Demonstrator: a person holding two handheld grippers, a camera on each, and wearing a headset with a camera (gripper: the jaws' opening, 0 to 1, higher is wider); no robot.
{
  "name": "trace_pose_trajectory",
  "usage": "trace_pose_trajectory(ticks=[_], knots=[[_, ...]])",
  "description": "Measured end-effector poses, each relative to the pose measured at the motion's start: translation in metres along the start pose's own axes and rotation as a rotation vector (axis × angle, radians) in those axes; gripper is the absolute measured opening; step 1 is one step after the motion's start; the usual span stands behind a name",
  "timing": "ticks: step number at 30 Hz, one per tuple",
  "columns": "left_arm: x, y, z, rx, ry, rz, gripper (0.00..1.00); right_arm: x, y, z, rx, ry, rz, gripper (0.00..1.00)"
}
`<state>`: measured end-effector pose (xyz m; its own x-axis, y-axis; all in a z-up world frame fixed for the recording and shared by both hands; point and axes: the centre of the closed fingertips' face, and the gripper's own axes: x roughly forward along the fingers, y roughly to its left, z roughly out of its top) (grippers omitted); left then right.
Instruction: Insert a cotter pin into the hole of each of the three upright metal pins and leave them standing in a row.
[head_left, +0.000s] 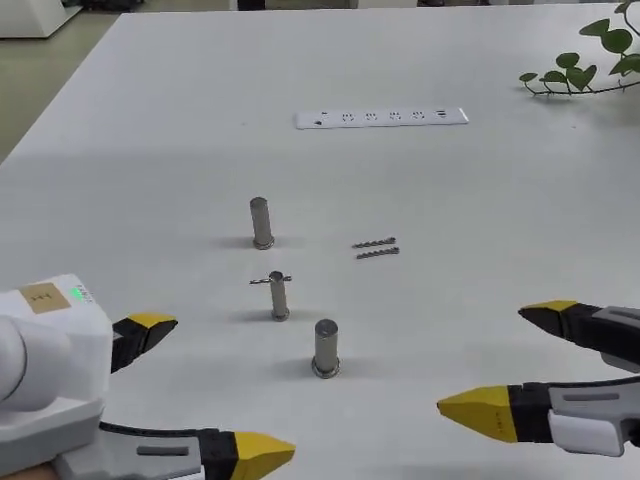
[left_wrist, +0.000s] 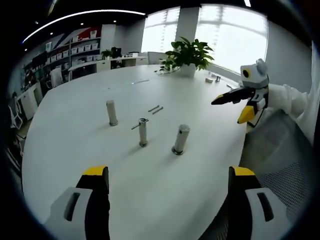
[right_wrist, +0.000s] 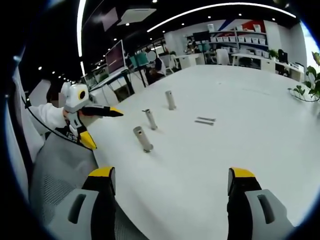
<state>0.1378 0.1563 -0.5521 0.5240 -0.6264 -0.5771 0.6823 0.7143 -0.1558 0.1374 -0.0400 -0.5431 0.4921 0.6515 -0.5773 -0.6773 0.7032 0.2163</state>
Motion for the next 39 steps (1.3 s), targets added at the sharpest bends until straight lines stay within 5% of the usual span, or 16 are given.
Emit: trace_pose_trajectory(ticks=[4, 14, 25, 39], knots=[[-0.002, 0.002, 0.001, -0.057, -0.032, 0.010, 0.99, -0.002, -0.005, 0.001, -0.010, 0.015, -0.006, 0.91], [-0.006, -0.007, -0.001, -0.051, -0.030, 0.001, 0.99, -0.003, -0.019, 0.020, -0.103, 0.048, -0.003, 0.88], [-0.008, -0.008, 0.002, -0.027, -0.033, -0.004, 0.99, 0.015, -0.039, 0.044, -0.190, 0.093, 0.038, 0.81], [-0.009, -0.010, 0.008, -0.069, -0.070, -0.022, 0.99, 0.053, -0.065, 0.072, -0.365, 0.158, 0.042, 0.53]])
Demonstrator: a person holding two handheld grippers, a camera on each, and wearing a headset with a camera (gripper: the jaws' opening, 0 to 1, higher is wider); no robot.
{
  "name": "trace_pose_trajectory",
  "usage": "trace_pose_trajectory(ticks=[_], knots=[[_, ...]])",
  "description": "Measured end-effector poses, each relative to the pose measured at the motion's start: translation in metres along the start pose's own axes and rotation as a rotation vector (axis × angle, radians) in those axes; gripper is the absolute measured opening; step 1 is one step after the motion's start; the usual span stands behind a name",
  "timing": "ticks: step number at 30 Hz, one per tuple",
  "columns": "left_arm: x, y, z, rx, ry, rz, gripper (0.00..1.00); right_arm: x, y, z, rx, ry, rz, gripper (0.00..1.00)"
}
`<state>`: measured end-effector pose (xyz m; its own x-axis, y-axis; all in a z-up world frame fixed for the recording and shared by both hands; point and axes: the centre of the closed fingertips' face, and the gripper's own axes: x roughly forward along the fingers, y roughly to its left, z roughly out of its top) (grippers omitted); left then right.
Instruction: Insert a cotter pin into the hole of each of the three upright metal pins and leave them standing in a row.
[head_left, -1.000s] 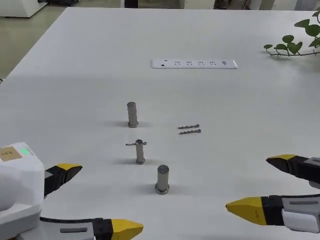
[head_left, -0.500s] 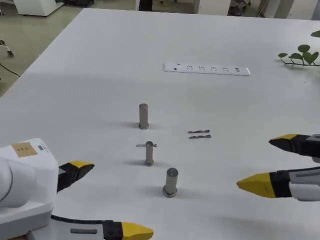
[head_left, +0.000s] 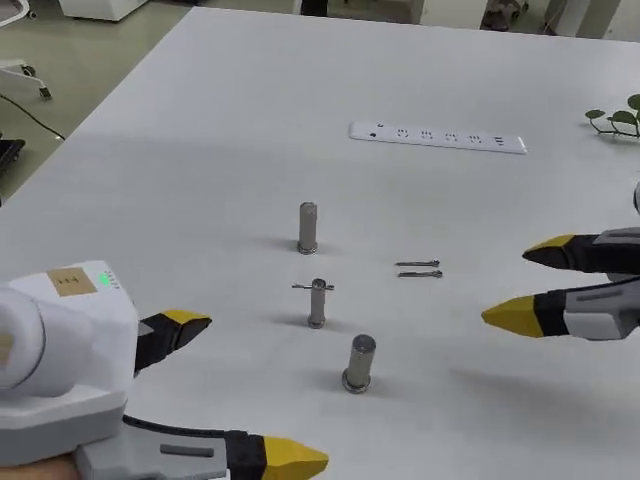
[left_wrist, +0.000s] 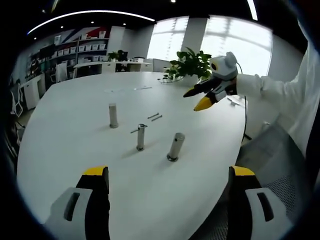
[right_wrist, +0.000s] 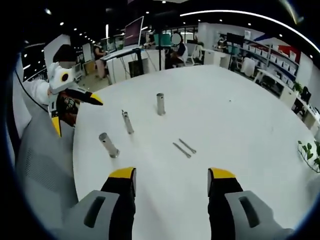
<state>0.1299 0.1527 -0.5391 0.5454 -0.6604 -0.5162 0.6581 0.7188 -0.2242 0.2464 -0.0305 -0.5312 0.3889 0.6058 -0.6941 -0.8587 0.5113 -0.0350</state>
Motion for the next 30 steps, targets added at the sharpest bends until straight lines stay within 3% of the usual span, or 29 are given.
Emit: trace_pose_trajectory(ticks=[4, 8, 12, 17, 21, 27, 30], knots=[[0.000, 0.000, 0.001, -0.030, -0.015, -0.004, 0.99, 0.012, -0.009, 0.006, -0.022, 0.021, 0.016, 0.48], [0.000, 0.001, 0.002, -0.038, -0.022, 0.000, 0.99, 0.028, -0.026, -0.001, -0.106, 0.105, 0.017, 0.41], [0.001, 0.002, 0.003, -0.046, -0.033, -0.002, 0.98, 0.043, -0.034, 0.002, -0.129, 0.133, 0.039, 0.37], [0.004, -0.001, 0.004, -0.053, -0.043, -0.011, 0.96, 0.060, -0.036, 0.005, -0.179, 0.179, 0.061, 0.33], [0.005, -0.001, 0.005, -0.066, -0.056, -0.008, 0.96, 0.076, -0.041, 0.004, -0.181, 0.193, 0.068, 0.23], [0.002, -0.001, 0.004, -0.082, -0.064, -0.017, 0.96, 0.091, -0.041, 0.003, -0.213, 0.236, 0.077, 0.20], [0.001, 0.002, 0.004, -0.094, -0.067, -0.006, 0.95, 0.094, -0.048, 0.004, -0.204, 0.250, 0.043, 0.19]])
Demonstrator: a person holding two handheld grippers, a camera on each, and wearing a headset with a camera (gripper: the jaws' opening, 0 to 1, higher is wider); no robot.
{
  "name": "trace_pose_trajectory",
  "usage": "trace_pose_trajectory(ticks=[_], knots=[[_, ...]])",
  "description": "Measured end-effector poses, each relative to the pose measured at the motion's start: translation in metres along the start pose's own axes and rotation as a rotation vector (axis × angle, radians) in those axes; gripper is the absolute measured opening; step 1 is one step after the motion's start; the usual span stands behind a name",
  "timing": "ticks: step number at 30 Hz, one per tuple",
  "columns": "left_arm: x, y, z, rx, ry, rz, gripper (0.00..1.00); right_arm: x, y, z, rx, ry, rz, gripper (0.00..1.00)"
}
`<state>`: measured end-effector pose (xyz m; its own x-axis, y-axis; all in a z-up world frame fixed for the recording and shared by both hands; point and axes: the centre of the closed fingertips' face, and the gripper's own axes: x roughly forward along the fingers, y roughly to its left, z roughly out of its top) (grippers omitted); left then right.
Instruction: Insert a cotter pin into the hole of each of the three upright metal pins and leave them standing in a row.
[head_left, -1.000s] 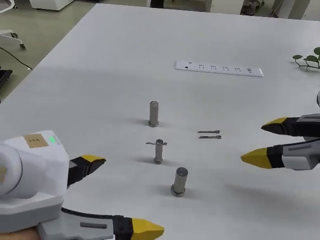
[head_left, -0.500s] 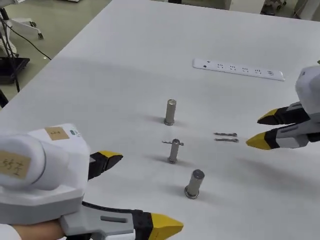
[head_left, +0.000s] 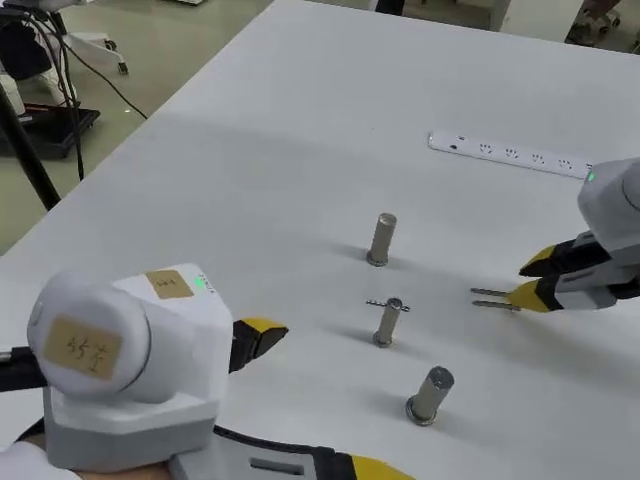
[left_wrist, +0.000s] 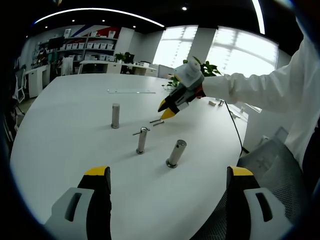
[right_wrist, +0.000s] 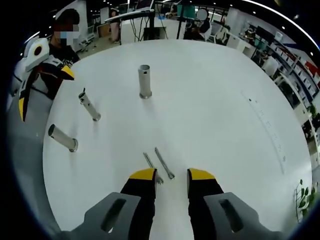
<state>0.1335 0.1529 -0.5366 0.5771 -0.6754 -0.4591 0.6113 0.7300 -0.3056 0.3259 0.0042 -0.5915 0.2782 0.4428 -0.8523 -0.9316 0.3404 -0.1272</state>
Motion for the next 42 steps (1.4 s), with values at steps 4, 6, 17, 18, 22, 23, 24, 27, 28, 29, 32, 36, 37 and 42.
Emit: trace_pose_trajectory(ticks=[4, 6, 17, 18, 22, 23, 24, 27, 28, 29, 32, 36, 37, 42], knots=[[-0.001, 0.002, 0.000, -0.002, -0.003, 0.009, 0.95, 0.003, -0.005, 0.003, 0.006, -0.004, 0.019, 0.14], [-0.001, 0.003, 0.000, -0.004, -0.002, 0.011, 0.95, 0.005, -0.002, 0.003, -0.012, 0.011, 0.035, 0.14], [0.002, 0.005, -0.012, -0.010, 0.033, 0.019, 0.94, 0.014, 0.002, -0.001, -0.068, 0.068, 0.074, 0.07], [0.002, 0.004, -0.013, -0.010, 0.036, 0.019, 0.94, 0.014, 0.000, -0.002, -0.075, 0.070, 0.077, 0.07], [0.002, 0.004, -0.012, -0.008, 0.036, 0.020, 0.94, 0.015, 0.002, -0.002, -0.093, 0.087, 0.083, 0.07], [0.002, 0.004, -0.012, -0.008, 0.034, 0.019, 0.94, 0.015, 0.002, -0.002, -0.092, 0.090, 0.082, 0.07], [0.003, 0.004, -0.011, -0.010, 0.033, 0.018, 0.94, 0.015, 0.003, -0.002, -0.092, 0.094, 0.082, 0.07], [0.004, 0.004, -0.013, -0.026, 0.036, 0.013, 0.93, 0.017, 0.007, -0.006, -0.113, 0.117, 0.088, 0.06], [0.004, 0.004, -0.013, -0.024, 0.037, 0.014, 0.93, 0.017, 0.007, -0.007, -0.119, 0.124, 0.086, 0.06], [0.004, 0.005, -0.014, -0.018, 0.040, 0.018, 0.93, 0.017, 0.007, -0.006, -0.124, 0.119, 0.088, 0.06], [0.004, 0.005, -0.014, -0.016, 0.041, 0.020, 0.92, 0.018, 0.008, -0.006, -0.125, 0.123, 0.091, 0.04], [0.004, 0.005, -0.014, -0.016, 0.044, 0.018, 0.92, 0.019, 0.014, -0.006, -0.162, 0.124, 0.107, 0.00], [0.004, 0.005, -0.014, -0.017, 0.044, 0.017, 0.92, 0.019, 0.014, -0.007, -0.161, 0.125, 0.107, 0.00], [0.001, 0.007, -0.012, -0.023, 0.039, 0.022, 0.91, 0.019, 0.014, -0.005, -0.157, 0.138, 0.126, 0.00]])
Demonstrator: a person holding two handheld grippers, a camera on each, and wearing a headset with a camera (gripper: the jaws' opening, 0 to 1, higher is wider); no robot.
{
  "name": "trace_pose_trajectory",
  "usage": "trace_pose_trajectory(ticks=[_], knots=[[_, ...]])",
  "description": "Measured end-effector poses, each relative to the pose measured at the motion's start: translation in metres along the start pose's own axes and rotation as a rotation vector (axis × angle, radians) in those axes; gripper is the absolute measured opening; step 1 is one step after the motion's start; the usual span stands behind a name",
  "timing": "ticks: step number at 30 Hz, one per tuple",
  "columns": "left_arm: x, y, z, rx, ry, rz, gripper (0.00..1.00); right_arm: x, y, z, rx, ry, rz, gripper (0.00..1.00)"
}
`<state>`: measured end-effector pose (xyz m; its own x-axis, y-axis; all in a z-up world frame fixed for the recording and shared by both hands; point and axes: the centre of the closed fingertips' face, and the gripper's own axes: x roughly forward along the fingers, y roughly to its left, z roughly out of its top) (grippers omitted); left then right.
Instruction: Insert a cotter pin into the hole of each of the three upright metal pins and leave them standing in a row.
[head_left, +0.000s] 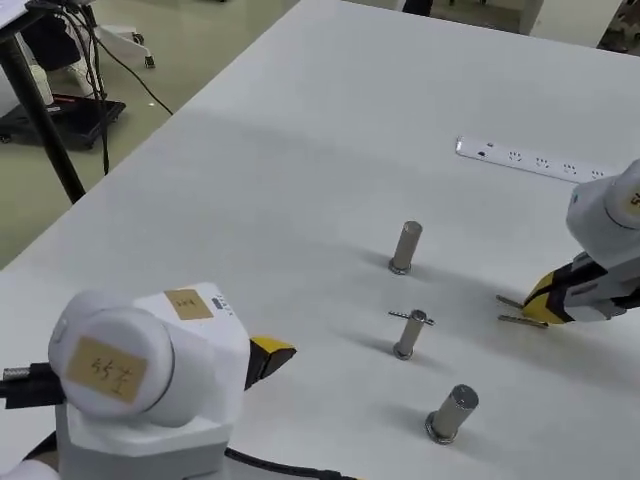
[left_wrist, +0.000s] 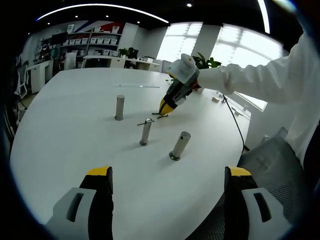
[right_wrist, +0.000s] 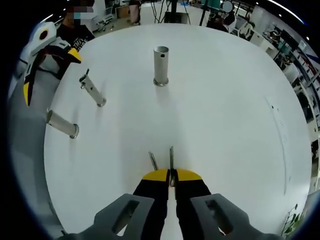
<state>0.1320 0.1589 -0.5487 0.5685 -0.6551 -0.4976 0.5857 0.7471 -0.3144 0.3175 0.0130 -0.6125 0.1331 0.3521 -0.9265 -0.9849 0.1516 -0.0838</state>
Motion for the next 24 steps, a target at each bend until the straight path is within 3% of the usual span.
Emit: trace_pose_trajectory(ticks=[5, 10, 13, 16, 24], knots=[[-0.003, 0.002, 0.001, -0.010, 0.001, 0.005, 0.91, 0.002, 0.002, 0.003, -0.100, 0.053, 0.015, 0.00], [-0.008, 0.005, 0.009, -0.038, -0.032, 0.013, 0.88, 0.002, 0.000, 0.004, -0.062, 0.089, 0.029, 0.00], [-0.009, 0.006, 0.010, -0.030, -0.032, 0.019, 0.88, 0.002, 0.000, 0.004, -0.054, 0.125, 0.066, 0.00], [-0.009, 0.007, 0.010, -0.028, -0.032, 0.021, 0.88, 0.002, 0.001, 0.003, -0.131, 0.160, 0.103, 0.00], [-0.008, 0.007, 0.012, -0.035, -0.040, 0.017, 0.88, 0.002, -0.001, 0.003, -0.100, 0.192, 0.165, 0.00]])
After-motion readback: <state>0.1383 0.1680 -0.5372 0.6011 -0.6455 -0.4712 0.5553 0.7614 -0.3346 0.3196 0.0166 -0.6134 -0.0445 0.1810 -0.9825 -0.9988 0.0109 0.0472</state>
